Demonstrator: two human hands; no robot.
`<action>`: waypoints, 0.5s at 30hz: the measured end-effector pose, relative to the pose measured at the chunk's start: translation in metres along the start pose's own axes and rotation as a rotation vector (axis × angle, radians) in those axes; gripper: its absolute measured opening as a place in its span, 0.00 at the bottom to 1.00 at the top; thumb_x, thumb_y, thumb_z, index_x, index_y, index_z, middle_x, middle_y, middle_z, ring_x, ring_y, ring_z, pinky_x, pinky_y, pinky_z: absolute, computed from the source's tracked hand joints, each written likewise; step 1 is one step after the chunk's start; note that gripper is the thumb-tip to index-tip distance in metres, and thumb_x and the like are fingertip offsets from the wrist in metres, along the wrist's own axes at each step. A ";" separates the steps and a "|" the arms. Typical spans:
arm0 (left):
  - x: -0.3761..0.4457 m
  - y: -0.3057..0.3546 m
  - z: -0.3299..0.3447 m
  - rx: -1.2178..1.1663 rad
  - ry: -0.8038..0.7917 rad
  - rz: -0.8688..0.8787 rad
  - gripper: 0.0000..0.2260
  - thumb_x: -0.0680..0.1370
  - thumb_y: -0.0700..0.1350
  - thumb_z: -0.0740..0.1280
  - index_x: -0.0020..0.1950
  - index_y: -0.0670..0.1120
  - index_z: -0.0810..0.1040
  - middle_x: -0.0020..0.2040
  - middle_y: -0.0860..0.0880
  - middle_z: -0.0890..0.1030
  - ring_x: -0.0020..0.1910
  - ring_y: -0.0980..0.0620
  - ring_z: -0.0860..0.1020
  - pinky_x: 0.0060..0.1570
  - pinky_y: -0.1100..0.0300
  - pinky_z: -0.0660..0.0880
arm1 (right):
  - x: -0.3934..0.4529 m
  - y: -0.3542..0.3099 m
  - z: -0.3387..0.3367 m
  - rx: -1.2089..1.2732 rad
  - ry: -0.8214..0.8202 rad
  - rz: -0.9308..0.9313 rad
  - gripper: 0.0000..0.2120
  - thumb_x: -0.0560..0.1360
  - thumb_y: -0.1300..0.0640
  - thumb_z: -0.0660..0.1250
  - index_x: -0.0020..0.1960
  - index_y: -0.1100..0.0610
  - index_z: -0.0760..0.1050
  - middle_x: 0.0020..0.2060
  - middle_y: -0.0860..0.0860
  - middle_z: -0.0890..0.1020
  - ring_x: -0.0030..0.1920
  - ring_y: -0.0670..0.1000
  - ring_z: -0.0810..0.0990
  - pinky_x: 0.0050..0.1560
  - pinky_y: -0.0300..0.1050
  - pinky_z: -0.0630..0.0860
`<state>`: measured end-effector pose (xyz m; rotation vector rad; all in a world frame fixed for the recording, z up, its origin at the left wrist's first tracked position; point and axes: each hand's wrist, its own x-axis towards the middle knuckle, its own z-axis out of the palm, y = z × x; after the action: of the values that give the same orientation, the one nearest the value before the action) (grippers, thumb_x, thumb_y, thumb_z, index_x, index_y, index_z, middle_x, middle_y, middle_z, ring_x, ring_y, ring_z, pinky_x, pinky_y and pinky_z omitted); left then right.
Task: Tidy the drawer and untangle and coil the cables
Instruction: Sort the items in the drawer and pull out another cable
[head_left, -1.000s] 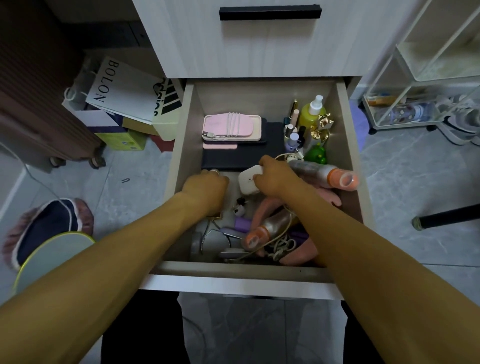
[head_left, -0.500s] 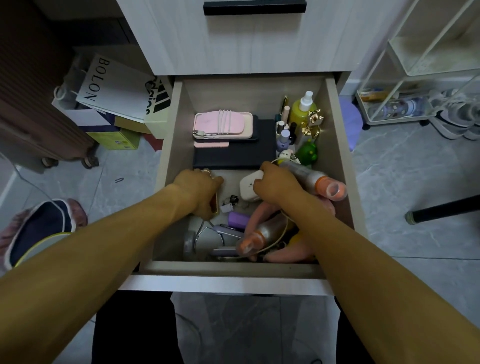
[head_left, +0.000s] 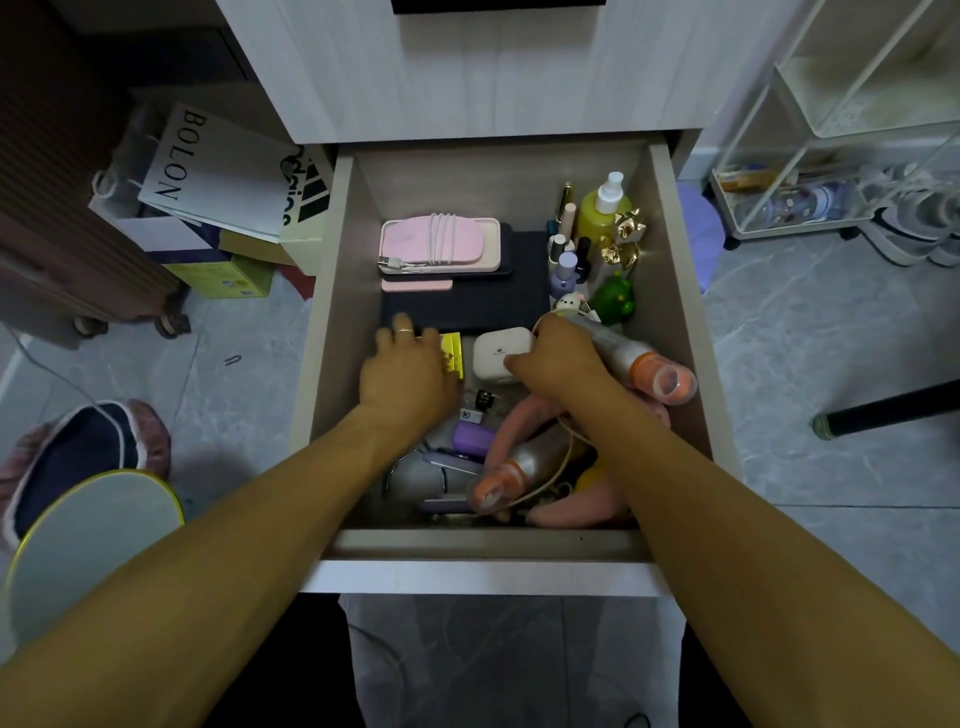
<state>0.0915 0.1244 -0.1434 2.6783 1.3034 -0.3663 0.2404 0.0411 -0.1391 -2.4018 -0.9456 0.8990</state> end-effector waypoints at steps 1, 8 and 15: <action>-0.001 -0.001 -0.001 0.030 -0.017 0.093 0.24 0.78 0.51 0.66 0.70 0.44 0.67 0.71 0.39 0.63 0.66 0.38 0.68 0.55 0.46 0.75 | 0.001 0.000 0.001 -0.015 -0.005 0.004 0.17 0.73 0.58 0.70 0.59 0.64 0.72 0.57 0.60 0.78 0.56 0.59 0.77 0.46 0.44 0.72; 0.004 -0.008 -0.001 0.281 -0.078 0.167 0.24 0.79 0.39 0.64 0.73 0.43 0.61 0.70 0.38 0.65 0.66 0.38 0.70 0.50 0.51 0.76 | 0.000 -0.004 0.004 -0.119 -0.014 -0.006 0.15 0.72 0.59 0.70 0.56 0.64 0.75 0.54 0.60 0.80 0.53 0.58 0.79 0.42 0.43 0.70; 0.006 -0.009 0.005 0.285 -0.017 0.097 0.21 0.80 0.41 0.63 0.71 0.40 0.63 0.68 0.37 0.67 0.64 0.39 0.72 0.56 0.51 0.75 | 0.000 -0.007 0.009 -0.284 -0.057 -0.038 0.20 0.70 0.58 0.73 0.60 0.61 0.74 0.56 0.58 0.80 0.55 0.57 0.80 0.50 0.48 0.77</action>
<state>0.0871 0.1332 -0.1497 2.9490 1.1901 -0.6021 0.2313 0.0474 -0.1416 -2.5930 -1.2082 0.8737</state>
